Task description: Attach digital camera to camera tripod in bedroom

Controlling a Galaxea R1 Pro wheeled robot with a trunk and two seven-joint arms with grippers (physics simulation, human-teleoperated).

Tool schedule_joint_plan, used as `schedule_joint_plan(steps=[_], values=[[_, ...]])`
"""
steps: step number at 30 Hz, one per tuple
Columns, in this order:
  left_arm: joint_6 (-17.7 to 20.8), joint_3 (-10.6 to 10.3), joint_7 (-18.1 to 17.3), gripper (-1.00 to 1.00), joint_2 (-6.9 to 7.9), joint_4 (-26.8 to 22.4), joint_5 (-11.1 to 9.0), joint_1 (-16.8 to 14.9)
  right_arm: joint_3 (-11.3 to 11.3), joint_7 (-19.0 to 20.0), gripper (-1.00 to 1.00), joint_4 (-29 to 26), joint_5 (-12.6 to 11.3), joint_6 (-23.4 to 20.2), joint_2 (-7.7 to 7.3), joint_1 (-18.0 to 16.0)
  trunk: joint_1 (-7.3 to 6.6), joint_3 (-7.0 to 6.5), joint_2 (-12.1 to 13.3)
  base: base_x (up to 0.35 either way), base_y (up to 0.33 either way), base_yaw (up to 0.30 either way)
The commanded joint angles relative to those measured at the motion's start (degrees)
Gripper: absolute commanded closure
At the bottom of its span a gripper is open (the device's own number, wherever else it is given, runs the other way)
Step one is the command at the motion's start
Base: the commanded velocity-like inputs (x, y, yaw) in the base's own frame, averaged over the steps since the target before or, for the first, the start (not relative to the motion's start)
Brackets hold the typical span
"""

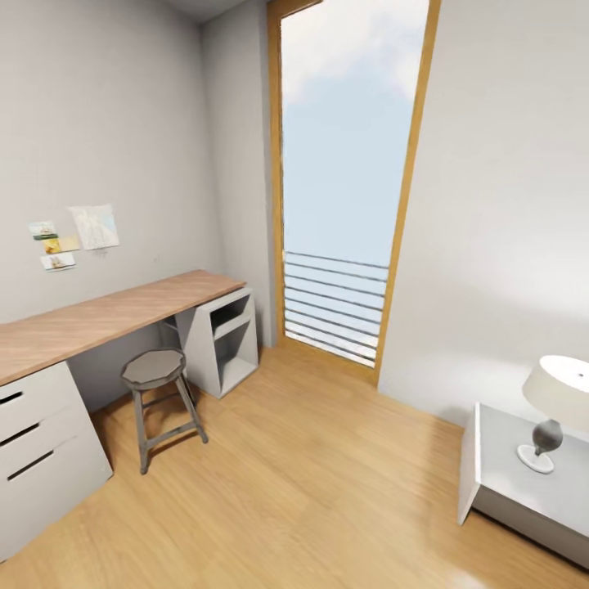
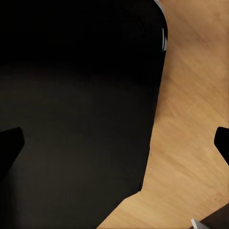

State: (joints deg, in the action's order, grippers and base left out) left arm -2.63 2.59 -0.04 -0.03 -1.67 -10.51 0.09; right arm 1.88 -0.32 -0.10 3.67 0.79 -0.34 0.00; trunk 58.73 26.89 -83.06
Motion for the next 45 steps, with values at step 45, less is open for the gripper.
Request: schedule_joint_plan(steps=[45], values=[[-0.1,0.1,0.0,-1.0,0.08,-0.1,-0.3,0.0,0.1,0.0,-1.0,0.0,0.4,2.0,0.08,0.0,0.0,0.04,0.0,-0.019,0.081,-0.125]])
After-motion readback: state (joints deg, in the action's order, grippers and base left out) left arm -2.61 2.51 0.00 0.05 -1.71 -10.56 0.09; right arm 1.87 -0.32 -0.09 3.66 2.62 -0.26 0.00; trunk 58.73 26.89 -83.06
